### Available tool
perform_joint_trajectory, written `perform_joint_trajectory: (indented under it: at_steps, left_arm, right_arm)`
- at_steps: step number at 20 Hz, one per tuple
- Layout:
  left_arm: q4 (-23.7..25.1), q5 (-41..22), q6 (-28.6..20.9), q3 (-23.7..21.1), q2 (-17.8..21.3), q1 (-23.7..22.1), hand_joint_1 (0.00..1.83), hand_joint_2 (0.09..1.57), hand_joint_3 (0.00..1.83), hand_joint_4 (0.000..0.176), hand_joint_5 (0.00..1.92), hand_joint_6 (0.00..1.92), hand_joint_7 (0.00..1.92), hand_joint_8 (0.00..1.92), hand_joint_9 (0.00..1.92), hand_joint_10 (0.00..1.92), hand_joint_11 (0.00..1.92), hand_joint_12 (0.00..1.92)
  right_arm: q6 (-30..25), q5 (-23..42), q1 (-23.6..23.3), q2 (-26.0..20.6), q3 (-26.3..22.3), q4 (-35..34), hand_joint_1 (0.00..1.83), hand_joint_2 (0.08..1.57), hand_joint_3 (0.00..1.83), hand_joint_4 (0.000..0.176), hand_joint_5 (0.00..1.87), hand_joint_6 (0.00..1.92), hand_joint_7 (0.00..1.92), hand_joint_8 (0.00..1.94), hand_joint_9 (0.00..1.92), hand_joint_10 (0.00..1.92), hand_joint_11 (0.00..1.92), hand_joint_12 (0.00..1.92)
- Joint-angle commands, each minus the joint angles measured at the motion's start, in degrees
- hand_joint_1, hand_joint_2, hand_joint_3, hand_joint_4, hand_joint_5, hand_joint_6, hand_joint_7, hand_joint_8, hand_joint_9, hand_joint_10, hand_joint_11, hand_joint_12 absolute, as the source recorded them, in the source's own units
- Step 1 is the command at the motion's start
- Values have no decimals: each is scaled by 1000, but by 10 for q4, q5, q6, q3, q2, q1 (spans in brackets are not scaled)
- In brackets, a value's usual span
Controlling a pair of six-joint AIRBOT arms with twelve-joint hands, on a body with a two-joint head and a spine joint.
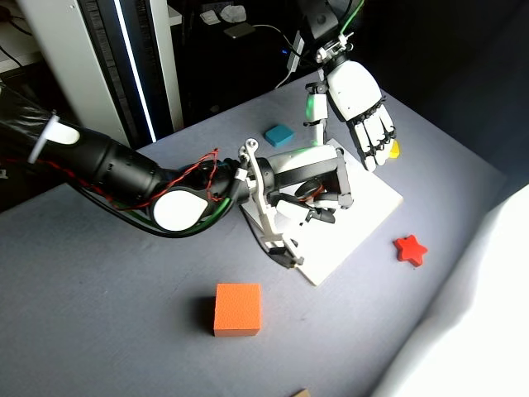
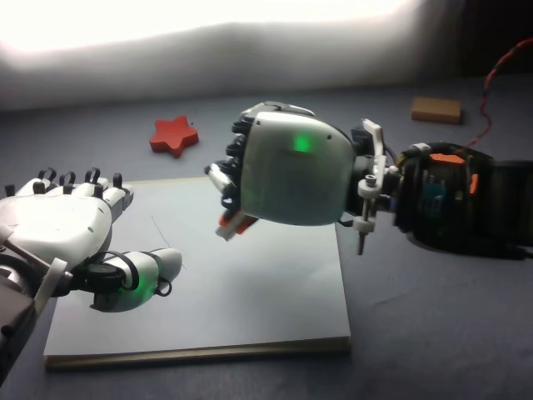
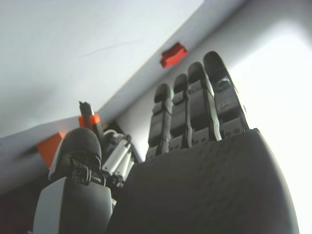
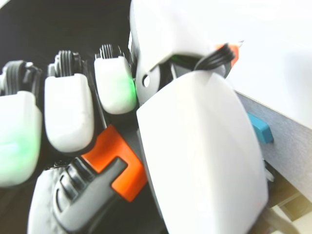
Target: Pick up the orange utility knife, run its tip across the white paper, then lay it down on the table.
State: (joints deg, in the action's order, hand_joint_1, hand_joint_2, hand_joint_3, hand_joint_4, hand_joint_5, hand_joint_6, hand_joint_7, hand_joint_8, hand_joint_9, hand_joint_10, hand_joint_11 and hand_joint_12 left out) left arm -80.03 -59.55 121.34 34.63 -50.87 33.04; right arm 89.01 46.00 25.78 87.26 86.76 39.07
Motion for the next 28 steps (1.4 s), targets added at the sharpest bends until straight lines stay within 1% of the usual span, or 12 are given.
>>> perform_joint_trajectory:
  at_steps: [1,2,6,12,13,14,16,18,20,24,26,28]
  left_arm:
    - [40,-35,-2,4,1,-3,61,1269,1,24,125,0,96,0,139,0,0,581]
    - [40,-35,-3,4,1,-2,69,1265,0,27,130,2,108,3,149,4,0,603]
    - [40,-35,-3,2,1,1,48,1270,0,31,108,0,94,3,133,3,0,530]
    - [40,-35,-3,1,1,3,11,1276,1,35,97,6,97,5,136,7,0,519]
    - [40,-35,-3,1,1,3,1,1277,1,36,82,4,81,3,117,5,0,470]
    - [40,-35,-3,1,1,3,0,1279,1,35,78,2,75,1,107,1,0,430]
    - [40,-35,-3,1,1,3,27,1274,0,34,104,6,99,5,134,7,0,515]
    - [40,-35,-3,2,1,3,28,1274,0,34,104,4,107,6,142,9,0,524]
    - [40,-35,-3,3,1,4,56,1269,0,28,126,7,115,4,163,10,0,607]
    - [40,-35,-3,3,1,4,45,1276,1,29,108,0,93,0,150,1,0,601]
    - [40,-35,-3,3,1,4,12,1283,2,32,83,2,68,2,113,3,0,467]
    - [40,-35,-3,4,1,6,43,1278,0,23,122,9,98,5,132,7,0,532]
  right_arm:
    - [17,73,-9,2,5,-19,1571,1176,2,0,1301,1921,1432,1941,1562,1921,1638,1921]
    - [25,82,-9,9,10,-19,1564,1183,5,0,1310,1921,1442,1941,1568,1921,1642,1921]
    - [42,95,-9,18,13,-19,1565,1181,3,0,1303,1921,1448,1941,1575,1921,1647,1921]
    - [44,92,-7,19,13,-19,1577,1173,0,0,1271,1921,1429,1941,1561,1921,1640,1921]
    - [44,92,-7,19,13,-19,1569,1177,2,0,1276,1921,1431,1941,1561,1921,1639,1921]
    - [44,92,-7,20,13,-19,1568,1181,3,0,1278,1921,1437,1941,1564,1921,1640,1921]
    - [48,93,-8,24,15,-19,1567,1185,5,0,1299,1921,1450,1941,1573,1921,1646,1921]
    - [51,93,-9,29,18,-19,1571,1180,2,0,1305,1921,1449,1941,1572,1921,1643,1921]
    - [53,93,-7,32,19,-17,1571,1176,0,0,1308,1921,1460,1941,1576,1921,1645,1921]
    - [56,97,4,36,19,-12,1557,1181,2,0,1284,1921,1443,1941,1567,1921,1641,1921]
    - [58,97,8,37,19,-12,1550,1182,2,0,1291,1921,1452,1941,1573,1921,1649,1921]
    - [59,98,10,38,19,-11,1554,1185,3,0,1292,1921,1450,1941,1573,1921,1643,1921]
